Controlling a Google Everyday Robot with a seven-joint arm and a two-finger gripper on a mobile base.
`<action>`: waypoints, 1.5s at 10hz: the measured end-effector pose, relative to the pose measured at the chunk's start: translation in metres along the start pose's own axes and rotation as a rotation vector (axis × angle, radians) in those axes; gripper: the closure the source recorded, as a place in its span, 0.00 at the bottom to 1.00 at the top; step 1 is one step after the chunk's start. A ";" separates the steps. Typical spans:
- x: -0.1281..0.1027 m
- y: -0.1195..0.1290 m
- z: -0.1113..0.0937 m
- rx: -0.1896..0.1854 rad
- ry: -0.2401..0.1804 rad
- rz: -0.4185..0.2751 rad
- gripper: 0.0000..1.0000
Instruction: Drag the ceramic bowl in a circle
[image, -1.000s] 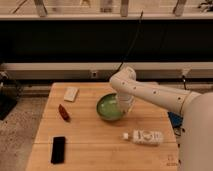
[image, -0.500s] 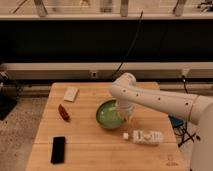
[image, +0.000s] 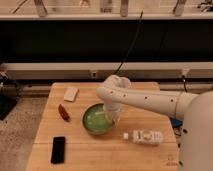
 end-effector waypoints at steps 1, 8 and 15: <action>0.006 -0.019 -0.002 -0.001 0.000 -0.029 1.00; 0.072 -0.060 -0.022 0.012 0.022 0.000 1.00; 0.101 0.047 -0.026 -0.023 0.041 0.151 1.00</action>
